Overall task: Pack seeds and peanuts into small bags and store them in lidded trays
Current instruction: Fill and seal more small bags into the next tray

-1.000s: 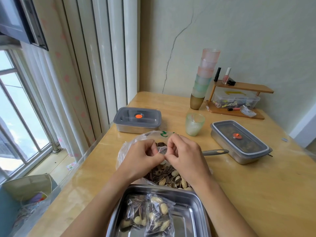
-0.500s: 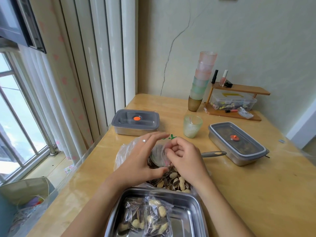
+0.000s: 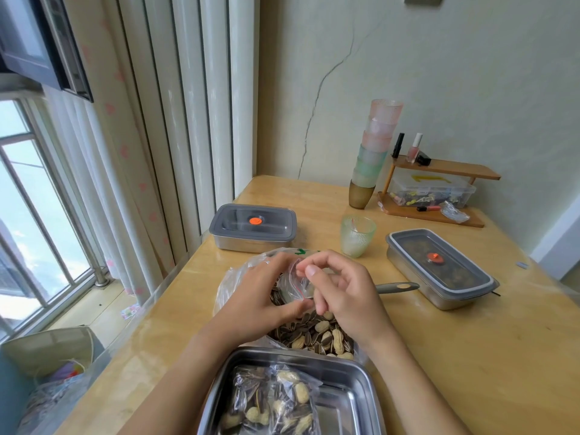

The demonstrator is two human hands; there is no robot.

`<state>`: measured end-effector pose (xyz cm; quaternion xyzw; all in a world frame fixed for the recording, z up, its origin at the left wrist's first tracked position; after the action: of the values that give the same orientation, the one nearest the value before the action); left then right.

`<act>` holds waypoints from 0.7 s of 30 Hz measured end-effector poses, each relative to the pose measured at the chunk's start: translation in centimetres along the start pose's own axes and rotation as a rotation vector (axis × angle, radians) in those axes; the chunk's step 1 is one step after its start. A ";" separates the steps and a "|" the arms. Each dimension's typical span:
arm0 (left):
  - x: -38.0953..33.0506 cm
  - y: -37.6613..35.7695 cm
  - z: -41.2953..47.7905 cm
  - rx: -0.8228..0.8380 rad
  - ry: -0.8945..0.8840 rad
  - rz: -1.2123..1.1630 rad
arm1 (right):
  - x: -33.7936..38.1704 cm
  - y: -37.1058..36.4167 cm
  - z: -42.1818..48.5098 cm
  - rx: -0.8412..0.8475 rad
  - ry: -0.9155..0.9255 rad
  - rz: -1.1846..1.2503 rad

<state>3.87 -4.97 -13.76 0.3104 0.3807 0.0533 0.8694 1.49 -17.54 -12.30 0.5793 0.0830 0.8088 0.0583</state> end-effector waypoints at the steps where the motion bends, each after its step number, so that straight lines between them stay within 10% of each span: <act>1: -0.1 0.1 0.0 -0.008 -0.006 -0.006 | -0.1 -0.3 -0.1 0.013 -0.003 -0.043; 21: 1.6 1.3 -0.4 -0.002 -0.022 0.147 | 0.0 0.4 -0.6 0.257 -0.020 -0.290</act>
<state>4.85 -3.22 -14.24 0.3371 0.3475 0.1139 0.8676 0.96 -17.97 -12.36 0.5720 0.2675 0.7689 0.1004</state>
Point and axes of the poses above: each hand's wrist, its own z-axis towards the middle knuckle, its own y-axis out of the back of the hand, x = y × z, the point moved 10 cm from there along z, towards the middle knuckle, and after that the axes turned 3 degrees about -y, right-handed, at the moved point
